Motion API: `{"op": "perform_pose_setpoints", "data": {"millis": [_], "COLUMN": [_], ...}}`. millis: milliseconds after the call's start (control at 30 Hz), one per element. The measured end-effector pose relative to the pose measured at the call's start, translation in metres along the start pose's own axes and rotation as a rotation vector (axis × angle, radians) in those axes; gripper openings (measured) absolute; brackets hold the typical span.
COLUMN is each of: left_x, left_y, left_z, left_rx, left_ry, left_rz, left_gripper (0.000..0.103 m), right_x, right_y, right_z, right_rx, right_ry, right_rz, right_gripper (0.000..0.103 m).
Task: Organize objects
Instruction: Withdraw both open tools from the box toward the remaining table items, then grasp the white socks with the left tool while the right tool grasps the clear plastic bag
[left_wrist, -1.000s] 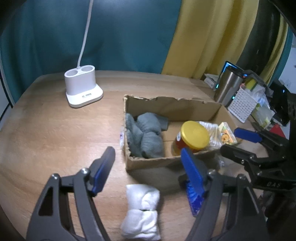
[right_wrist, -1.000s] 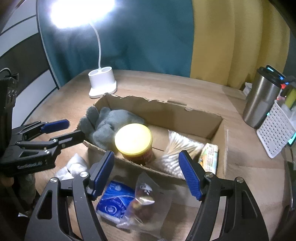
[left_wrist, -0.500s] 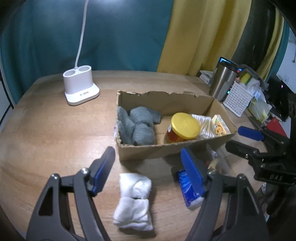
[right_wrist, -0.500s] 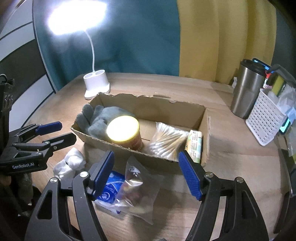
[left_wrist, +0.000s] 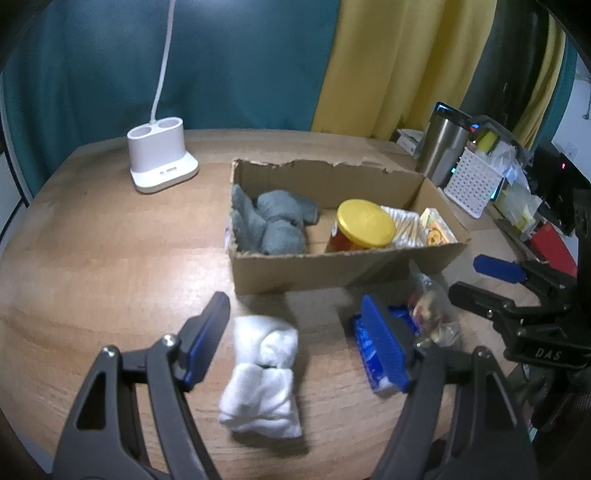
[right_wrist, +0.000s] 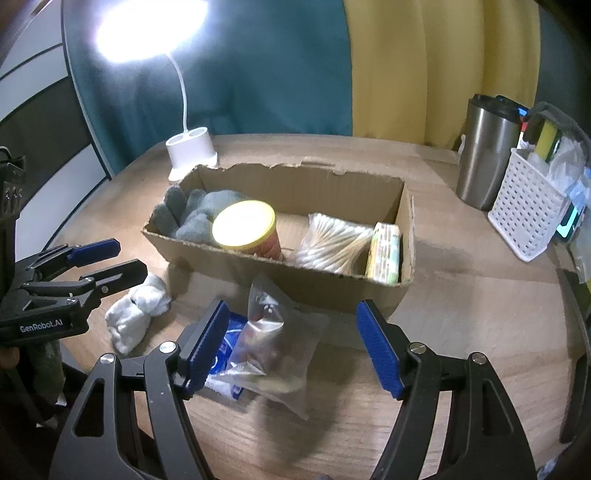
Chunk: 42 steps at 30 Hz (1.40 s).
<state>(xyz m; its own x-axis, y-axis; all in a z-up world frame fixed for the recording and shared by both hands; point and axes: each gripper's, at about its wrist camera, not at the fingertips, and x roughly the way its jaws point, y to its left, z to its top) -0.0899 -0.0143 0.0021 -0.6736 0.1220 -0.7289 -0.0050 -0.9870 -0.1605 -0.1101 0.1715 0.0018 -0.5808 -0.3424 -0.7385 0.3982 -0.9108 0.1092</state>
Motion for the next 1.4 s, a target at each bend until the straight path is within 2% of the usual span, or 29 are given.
{"op": "perform_pose_setpoints", "data": {"millis": [533,933,1000,1067,1167,1233,1300,1333,1400], "left_x": [0.014,0.037,0.039,0.04,0.039,0.039,0.039,0.039,0.038], "left_y": [0.012,0.02,0.018,0.018,0.02,0.02,0.019,0.018,0.016], "left_z": [-0.02,-0.035,-0.037,-0.039,-0.041,-0.041,-0.042,-0.042,-0.042], "left_rx": [-0.01,0.007,0.021,0.029,0.01,0.013,0.019,0.023,0.024], "left_ry": [0.053,0.134,0.137,0.14,0.13,0.129,0.128,0.127,0.126], "left_rz": [0.035,0.069,0.067,0.071,0.062,0.062,0.06,0.06,0.048], "left_gripper": [0.075,0.075,0.075,0.075,0.074,0.061,0.057,0.052,0.05], "right_x": [0.018,0.034,0.035,0.035,0.036,0.036,0.035,0.035,0.034], "right_y": [0.006,0.002,0.002,0.002,0.002,0.002,0.001,0.001,0.0], "right_z": [-0.014,-0.022,-0.022,-0.022,-0.022,-0.022,-0.022,-0.022,-0.023], "right_rx": [0.016,0.035,0.034,0.033,0.03,0.029,0.03,0.031,0.034], "right_ry": [0.045,0.096,0.099,0.101,0.102,0.099,0.097,0.096,0.094], "right_rz": [0.019,0.032,0.034,0.038,0.038,0.04,0.039,0.038,0.038], "right_gripper": [0.075,0.075,0.073,0.066,0.065,0.064,0.06,0.053,0.052]}}
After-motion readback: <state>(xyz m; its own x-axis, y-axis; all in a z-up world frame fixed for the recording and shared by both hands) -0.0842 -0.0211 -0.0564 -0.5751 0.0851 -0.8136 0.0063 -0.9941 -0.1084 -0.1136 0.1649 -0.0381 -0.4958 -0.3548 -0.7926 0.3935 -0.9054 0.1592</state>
